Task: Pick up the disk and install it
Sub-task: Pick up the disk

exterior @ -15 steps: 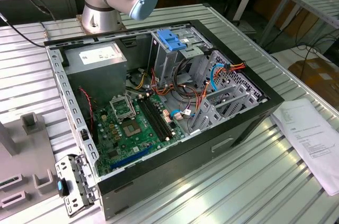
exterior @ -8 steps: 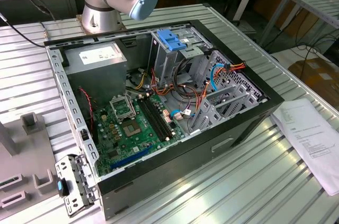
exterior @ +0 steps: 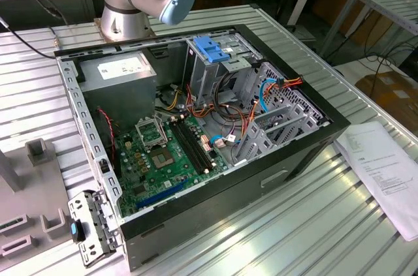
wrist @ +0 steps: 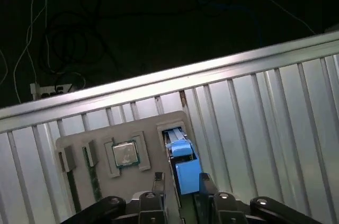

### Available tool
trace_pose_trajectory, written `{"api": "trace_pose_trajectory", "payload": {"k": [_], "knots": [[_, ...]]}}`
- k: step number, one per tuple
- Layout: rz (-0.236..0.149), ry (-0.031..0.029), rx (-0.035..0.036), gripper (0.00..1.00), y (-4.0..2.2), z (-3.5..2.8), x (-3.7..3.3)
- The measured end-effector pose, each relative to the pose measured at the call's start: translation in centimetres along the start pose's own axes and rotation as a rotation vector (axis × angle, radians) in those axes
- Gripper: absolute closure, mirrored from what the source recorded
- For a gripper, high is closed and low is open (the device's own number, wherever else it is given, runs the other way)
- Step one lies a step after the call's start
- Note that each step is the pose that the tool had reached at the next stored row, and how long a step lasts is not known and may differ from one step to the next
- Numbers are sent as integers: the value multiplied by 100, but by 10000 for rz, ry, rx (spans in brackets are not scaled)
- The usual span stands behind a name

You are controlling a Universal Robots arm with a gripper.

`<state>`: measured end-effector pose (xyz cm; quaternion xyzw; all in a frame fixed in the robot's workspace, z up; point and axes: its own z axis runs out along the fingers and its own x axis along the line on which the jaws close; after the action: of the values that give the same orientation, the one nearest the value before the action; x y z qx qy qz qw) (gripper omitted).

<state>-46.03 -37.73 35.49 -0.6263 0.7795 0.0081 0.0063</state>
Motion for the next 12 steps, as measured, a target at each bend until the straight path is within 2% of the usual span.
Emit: {"api": "trace_pose_trajectory", "payload": {"k": [1,2,3,4,6,9,10,11,12], "knots": [[-258,2,-3,52,-1,9,-2],[-485,9,-2,46,0,26,-14],[-571,20,15,46,6,35,-44],[-609,27,27,40,13,45,-74],[-633,27,48,40,19,73,-98],[-679,33,48,40,18,116,-98],[-837,35,46,40,19,135,-98],[-1347,37,34,40,19,164,-97],[-1550,35,38,40,18,186,-96]]}}
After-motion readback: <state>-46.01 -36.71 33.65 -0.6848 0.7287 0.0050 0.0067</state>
